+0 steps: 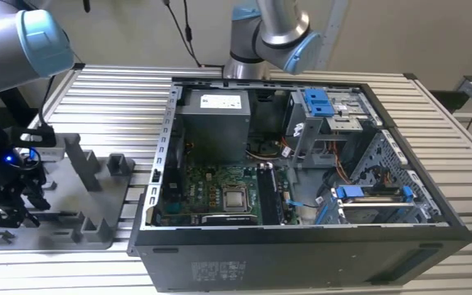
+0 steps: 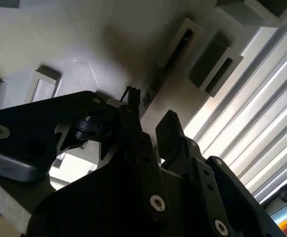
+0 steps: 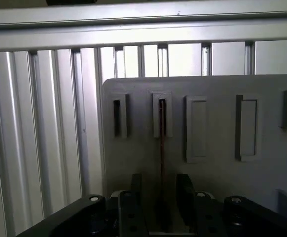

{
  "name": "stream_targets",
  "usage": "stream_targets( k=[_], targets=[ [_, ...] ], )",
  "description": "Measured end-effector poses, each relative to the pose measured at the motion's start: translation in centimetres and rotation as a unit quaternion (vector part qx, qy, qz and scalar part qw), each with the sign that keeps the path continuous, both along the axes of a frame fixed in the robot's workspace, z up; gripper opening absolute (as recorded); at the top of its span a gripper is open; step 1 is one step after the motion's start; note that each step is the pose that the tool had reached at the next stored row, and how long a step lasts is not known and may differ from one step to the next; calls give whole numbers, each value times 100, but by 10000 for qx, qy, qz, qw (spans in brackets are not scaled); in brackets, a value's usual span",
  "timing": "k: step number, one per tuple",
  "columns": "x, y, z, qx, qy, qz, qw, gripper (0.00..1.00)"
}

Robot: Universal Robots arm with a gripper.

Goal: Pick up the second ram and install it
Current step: 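Pick up the second ram and move it above second insertion slot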

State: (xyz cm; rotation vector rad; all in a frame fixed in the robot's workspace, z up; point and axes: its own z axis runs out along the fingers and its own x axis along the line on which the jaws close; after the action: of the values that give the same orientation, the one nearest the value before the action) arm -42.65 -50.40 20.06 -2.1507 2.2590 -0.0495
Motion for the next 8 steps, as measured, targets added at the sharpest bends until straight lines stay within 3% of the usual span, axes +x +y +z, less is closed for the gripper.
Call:
stream_targets(
  k=[8],
  targets=[
    [-17, 47, -35, 0, -2, 49, 10000, 42]
  ],
)
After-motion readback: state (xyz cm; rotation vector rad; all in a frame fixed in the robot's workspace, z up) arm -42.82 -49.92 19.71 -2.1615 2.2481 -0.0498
